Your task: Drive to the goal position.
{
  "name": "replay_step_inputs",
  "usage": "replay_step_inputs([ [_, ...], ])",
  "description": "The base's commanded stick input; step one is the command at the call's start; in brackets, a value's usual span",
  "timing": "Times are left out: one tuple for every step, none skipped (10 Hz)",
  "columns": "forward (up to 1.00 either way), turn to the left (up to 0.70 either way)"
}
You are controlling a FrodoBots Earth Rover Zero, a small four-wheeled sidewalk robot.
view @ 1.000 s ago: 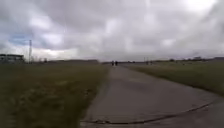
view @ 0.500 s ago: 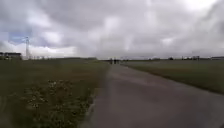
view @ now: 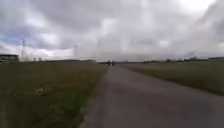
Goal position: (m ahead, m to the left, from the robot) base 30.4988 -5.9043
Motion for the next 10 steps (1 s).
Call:
replay_step_inputs([
  [1.0,0.0],
  [1.0,0.0],
  [1.0,0.0],
  [1.0,0.0],
  [1.0,0.0],
  [1.0,0.0],
  [1.0,0.0],
  [1.0,0.0],
  [1.0,0.0],
  [1.0,0.0],
])
